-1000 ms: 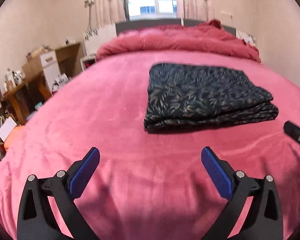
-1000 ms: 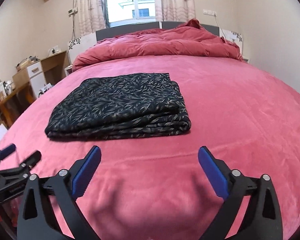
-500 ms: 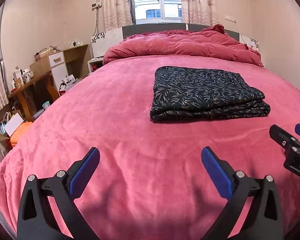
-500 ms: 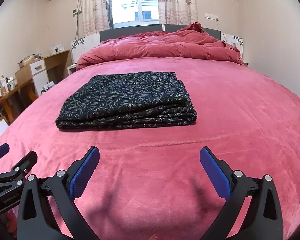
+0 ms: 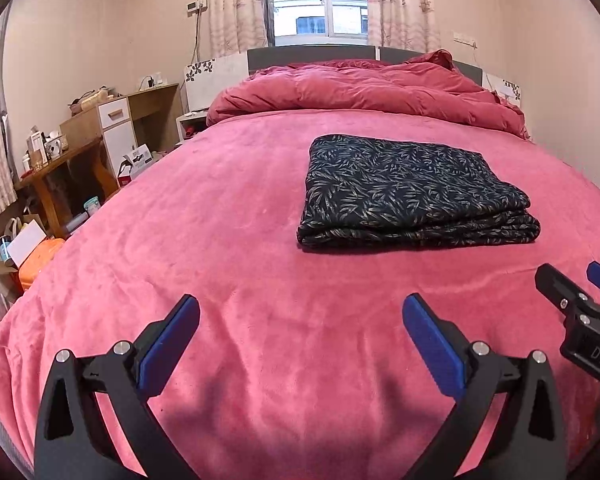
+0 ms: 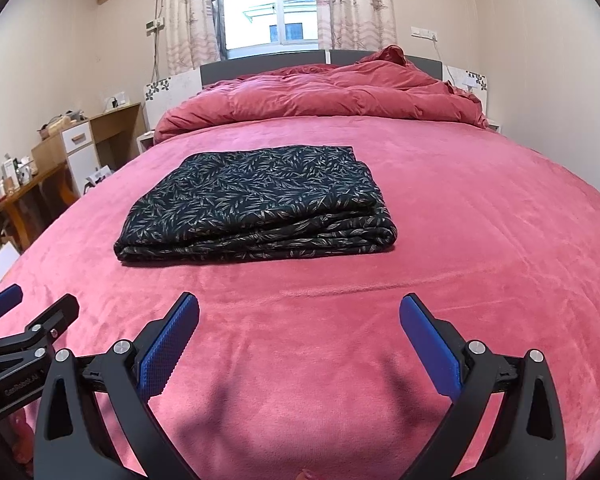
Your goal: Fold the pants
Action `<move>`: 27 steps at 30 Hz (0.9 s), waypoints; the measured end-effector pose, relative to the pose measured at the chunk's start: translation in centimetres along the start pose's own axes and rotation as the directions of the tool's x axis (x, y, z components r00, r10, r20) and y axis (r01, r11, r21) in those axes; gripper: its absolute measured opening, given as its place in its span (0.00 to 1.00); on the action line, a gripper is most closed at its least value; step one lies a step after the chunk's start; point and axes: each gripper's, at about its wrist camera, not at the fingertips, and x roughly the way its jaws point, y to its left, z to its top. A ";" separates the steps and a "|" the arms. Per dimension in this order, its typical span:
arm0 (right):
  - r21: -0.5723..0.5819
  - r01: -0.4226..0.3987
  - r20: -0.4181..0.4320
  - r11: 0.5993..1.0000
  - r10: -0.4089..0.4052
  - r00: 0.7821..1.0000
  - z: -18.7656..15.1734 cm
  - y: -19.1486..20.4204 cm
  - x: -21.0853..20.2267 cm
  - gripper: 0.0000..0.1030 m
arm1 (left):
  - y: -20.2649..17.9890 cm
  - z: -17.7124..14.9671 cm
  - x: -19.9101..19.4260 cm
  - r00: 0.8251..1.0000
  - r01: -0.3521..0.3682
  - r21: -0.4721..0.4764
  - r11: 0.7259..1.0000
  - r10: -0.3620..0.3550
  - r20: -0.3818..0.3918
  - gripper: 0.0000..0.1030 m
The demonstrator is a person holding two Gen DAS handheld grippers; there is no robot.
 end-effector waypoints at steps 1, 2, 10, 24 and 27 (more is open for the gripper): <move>0.003 0.001 -0.001 1.000 -0.001 1.000 0.0 -0.1 0.1 0.97 | 0.0 0.0 0.0 1.000 0.000 0.000 1.000 0.000 -0.002 0.98; 0.006 0.002 -0.002 1.000 -0.002 1.000 0.0 -0.1 0.1 0.97 | 0.1 0.1 0.1 1.000 -0.002 0.000 1.000 0.002 -0.003 0.98; 0.021 -0.007 -0.009 1.000 0.007 1.000 0.0 -0.3 0.3 0.97 | 0.3 0.3 0.4 1.000 0.006 -0.018 1.000 -0.007 -0.027 0.98; 0.026 -0.012 -0.010 1.000 0.012 1.000 0.0 -0.2 0.3 0.97 | -0.1 0.0 0.4 0.999 0.021 -0.011 1.000 -0.021 -0.035 0.98; 0.027 -0.010 -0.010 1.000 0.010 1.000 -0.1 -0.1 0.2 0.97 | 0.0 0.0 0.5 0.999 0.023 -0.018 1.000 -0.024 -0.039 0.98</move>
